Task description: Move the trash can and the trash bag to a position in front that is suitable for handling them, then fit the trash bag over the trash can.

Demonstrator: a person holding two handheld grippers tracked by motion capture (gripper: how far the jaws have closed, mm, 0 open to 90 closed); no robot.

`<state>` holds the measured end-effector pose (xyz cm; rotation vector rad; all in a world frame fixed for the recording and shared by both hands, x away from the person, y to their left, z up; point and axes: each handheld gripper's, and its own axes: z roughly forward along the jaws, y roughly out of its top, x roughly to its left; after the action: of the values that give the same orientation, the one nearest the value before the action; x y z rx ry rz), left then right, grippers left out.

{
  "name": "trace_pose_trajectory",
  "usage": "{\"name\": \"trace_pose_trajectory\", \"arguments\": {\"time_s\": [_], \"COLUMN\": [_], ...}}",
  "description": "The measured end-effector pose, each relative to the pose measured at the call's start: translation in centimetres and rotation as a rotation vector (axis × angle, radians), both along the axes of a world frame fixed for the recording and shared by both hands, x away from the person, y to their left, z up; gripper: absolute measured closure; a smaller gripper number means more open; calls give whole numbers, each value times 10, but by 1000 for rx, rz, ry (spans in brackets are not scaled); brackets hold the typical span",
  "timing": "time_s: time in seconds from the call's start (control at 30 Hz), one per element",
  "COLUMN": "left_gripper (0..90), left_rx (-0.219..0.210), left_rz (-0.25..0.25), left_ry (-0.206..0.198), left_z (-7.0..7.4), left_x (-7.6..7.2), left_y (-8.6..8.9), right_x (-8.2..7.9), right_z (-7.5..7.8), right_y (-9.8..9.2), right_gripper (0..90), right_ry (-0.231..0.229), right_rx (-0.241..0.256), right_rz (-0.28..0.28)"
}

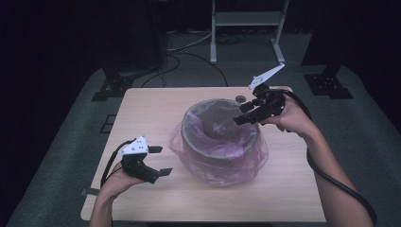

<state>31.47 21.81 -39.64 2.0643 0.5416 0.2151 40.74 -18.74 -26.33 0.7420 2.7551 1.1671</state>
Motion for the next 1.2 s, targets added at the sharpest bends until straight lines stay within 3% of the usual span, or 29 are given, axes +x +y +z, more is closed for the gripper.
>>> {"name": "trace_pose_trajectory", "arguments": {"time_s": [0.5,1.2], "left_gripper": [84,84], "left_rx": [1,10], "left_rz": [8,9], "left_ry": [-2,3], "left_z": [1,0], "left_x": [-1,-1], "left_y": [2,1], "right_x": [-11,-18], "right_z": [-2,-24], "right_y": [-34,-68], "right_gripper": [337,337], "right_ry": [-41,-29], "right_rx": [61,101], "right_rz": [-64,-138]}}
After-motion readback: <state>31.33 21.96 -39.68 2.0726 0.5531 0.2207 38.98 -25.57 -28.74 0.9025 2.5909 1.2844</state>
